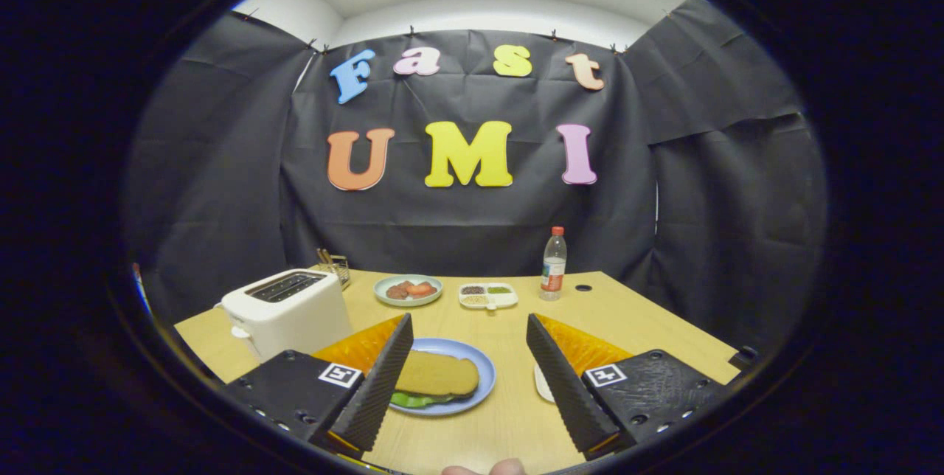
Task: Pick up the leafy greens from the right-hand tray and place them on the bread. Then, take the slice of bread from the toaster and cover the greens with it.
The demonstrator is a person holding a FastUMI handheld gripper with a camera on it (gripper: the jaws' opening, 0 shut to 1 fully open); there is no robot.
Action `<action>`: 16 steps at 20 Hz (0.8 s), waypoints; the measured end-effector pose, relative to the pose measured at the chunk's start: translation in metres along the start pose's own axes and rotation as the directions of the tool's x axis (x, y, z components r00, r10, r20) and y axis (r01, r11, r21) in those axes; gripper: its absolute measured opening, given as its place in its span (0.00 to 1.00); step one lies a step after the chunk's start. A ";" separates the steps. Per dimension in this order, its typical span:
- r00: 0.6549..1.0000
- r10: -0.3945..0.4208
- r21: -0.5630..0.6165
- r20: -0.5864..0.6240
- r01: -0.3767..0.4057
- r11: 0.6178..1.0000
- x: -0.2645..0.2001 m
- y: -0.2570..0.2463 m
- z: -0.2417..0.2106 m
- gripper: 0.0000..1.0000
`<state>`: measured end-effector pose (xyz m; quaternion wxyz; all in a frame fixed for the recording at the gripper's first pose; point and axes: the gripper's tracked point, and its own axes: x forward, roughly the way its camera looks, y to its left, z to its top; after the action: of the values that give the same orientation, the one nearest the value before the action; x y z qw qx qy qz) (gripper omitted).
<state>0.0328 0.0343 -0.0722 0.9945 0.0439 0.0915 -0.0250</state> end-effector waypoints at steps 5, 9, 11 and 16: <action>0.999 0.001 0.032 0.035 -0.002 0.999 -0.060 -0.012 0.003 0.94; 0.998 0.006 0.026 0.058 -0.007 1.000 -0.085 -0.017 0.009 0.94; 0.996 0.000 0.005 0.085 -0.001 1.000 -0.095 -0.021 0.019 0.94; 0.993 -0.001 -0.026 0.120 0.004 1.000 -0.113 -0.022 0.028 0.94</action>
<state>-0.0739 0.0148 -0.0256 0.9987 0.0294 0.0321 -0.0277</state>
